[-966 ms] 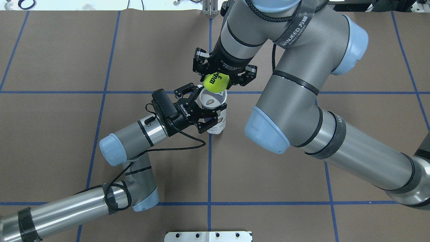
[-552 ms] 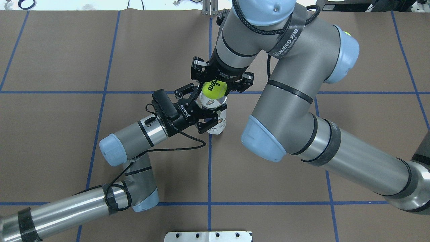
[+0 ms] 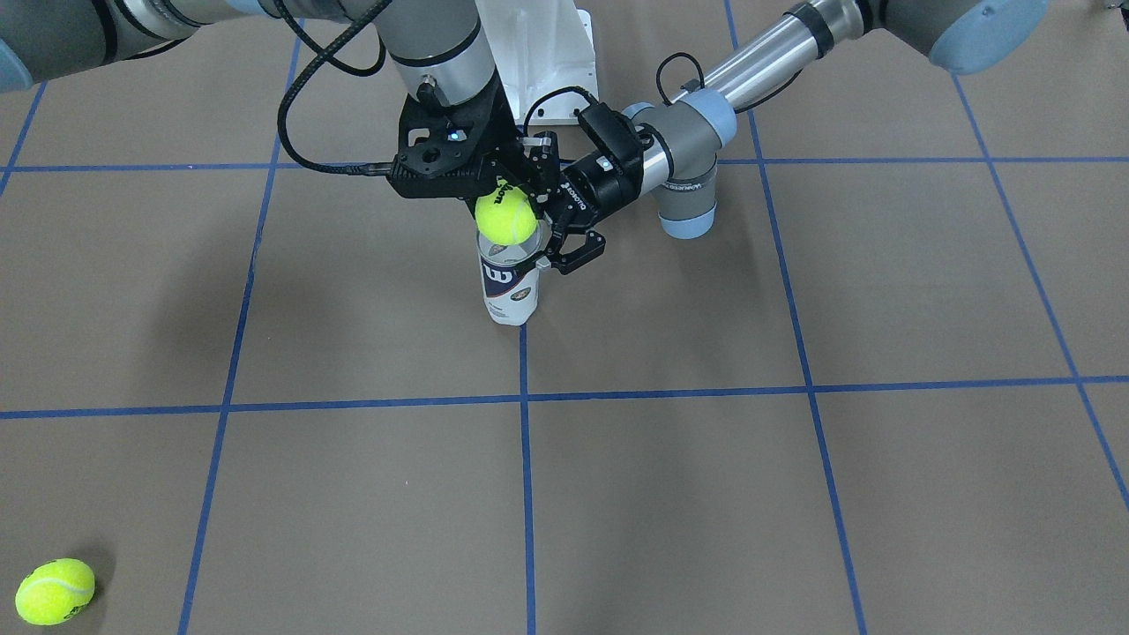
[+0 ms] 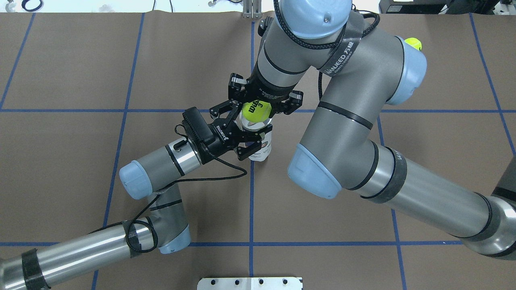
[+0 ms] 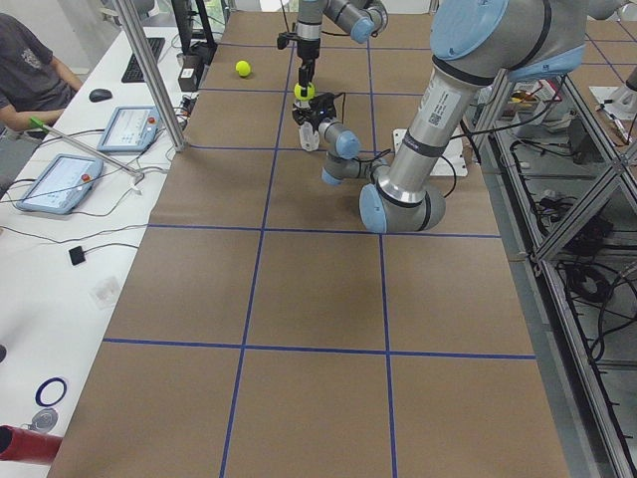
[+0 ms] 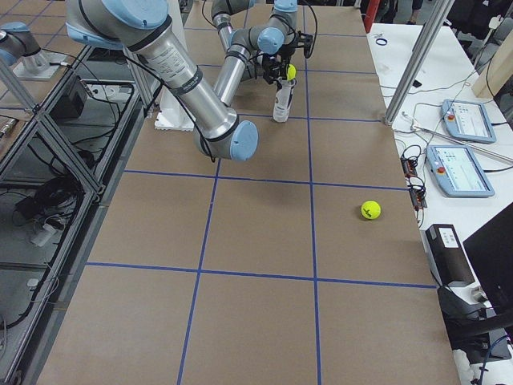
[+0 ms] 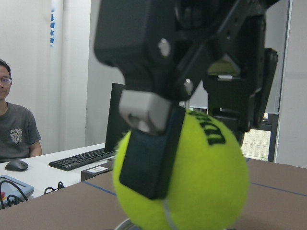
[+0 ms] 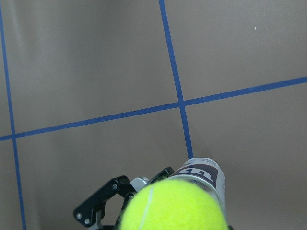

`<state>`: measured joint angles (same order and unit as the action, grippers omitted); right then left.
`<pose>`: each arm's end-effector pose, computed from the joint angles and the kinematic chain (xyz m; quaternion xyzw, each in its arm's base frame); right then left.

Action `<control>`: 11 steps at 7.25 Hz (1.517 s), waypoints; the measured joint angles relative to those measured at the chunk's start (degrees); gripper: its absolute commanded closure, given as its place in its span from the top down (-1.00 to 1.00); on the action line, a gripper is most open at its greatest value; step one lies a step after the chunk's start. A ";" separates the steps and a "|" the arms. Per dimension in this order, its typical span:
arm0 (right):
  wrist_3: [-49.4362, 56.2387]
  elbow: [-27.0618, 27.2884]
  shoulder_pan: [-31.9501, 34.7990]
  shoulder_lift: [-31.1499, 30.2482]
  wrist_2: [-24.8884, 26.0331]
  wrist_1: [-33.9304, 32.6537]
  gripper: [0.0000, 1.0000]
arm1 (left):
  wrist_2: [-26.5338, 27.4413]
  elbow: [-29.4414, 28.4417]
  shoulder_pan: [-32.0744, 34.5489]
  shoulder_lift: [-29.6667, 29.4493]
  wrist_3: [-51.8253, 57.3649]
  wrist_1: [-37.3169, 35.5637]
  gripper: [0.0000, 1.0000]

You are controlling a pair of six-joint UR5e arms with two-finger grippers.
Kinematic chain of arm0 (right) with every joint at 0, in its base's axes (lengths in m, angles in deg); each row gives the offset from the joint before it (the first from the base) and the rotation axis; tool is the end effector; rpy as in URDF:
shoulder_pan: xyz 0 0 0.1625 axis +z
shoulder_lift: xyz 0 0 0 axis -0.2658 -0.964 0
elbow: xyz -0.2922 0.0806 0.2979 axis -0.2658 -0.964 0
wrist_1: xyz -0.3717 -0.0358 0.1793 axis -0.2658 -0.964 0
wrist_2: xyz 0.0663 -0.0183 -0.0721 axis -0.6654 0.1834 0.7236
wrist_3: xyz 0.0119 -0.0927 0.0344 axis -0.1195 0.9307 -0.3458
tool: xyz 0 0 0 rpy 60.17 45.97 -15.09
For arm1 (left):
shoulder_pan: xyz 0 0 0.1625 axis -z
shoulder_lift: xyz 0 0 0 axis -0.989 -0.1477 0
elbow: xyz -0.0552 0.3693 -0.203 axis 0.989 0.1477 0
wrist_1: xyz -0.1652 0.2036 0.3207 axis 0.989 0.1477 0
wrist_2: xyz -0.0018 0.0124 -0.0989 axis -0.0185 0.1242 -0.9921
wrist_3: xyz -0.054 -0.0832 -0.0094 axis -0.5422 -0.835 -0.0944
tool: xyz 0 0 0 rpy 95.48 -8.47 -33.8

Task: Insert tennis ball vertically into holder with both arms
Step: 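Lower the ball into the can and open the right gripper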

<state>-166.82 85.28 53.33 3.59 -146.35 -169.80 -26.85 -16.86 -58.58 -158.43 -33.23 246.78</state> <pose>-0.4491 -0.4628 0.0704 0.0009 -0.4779 0.0917 0.8736 0.5549 -0.4063 0.2405 0.6794 0.5658 0.0791 0.4605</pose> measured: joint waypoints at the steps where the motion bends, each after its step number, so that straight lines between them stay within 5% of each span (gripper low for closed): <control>1: 0.01 0.00 -0.03 0.01 0.01 0.00 0.41 | 0.02 0.00 -0.03 0.00 -0.02 0.02 0.66; 4: 0.03 0.00 -0.29 0.03 0.13 0.06 0.60 | 0.06 0.00 0.00 0.00 -0.08 0.02 0.68; 6: 0.13 0.00 -0.43 -0.06 0.18 0.07 0.95 | 0.09 0.00 -0.04 0.00 -0.09 0.02 0.68; 11: 0.44 0.19 -0.64 -0.56 0.18 0.07 0.98 | 0.07 -0.17 -0.06 -0.02 -0.11 0.05 0.77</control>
<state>-166.38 85.47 52.68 3.03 -146.17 -169.73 -26.78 -17.02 -58.63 -158.45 -33.33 246.83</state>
